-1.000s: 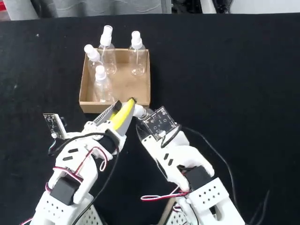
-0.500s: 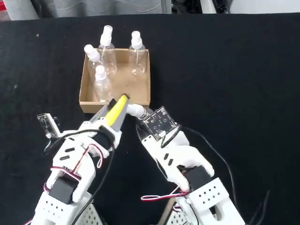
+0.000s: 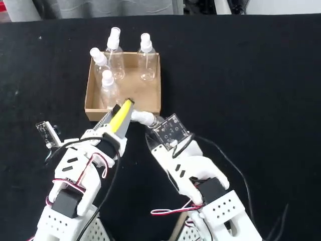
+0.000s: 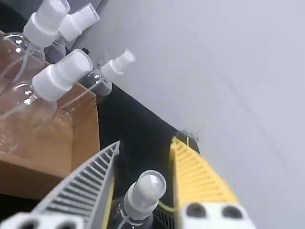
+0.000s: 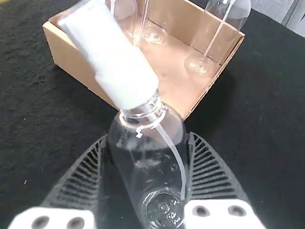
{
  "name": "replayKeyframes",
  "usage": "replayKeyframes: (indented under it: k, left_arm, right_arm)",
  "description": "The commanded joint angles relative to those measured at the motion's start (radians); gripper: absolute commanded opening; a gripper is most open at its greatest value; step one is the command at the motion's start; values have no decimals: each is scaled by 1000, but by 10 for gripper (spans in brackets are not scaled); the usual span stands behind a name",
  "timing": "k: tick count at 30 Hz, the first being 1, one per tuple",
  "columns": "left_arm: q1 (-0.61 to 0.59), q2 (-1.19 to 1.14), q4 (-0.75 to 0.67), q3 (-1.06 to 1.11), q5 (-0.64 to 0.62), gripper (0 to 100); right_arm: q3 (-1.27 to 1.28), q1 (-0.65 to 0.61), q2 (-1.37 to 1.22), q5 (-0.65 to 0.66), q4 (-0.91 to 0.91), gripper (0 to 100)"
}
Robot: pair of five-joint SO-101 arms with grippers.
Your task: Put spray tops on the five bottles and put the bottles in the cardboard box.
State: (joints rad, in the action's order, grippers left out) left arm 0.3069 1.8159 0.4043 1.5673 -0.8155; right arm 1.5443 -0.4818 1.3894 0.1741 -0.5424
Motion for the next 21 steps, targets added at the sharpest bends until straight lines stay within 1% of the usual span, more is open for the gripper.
replayKeyframes:
  k: [1,7,12,17,21]
  left_arm:
    - [-5,9,-11,-38,-3,148]
    - [-4,9,-11,-33,0,148]
    - [22,8,-9,-16,80,148]
    - [42,8,-11,-8,84,148]
    - [42,8,-12,-8,84,148]
  right_arm:
    - [-30,-6,79,-46,-6,96]
    - [18,-6,237,-51,-48,96]
    - [38,-11,355,-49,-120,96]
    - [38,-12,403,-48,-161,96]
    - [64,-15,410,17,-157,96]
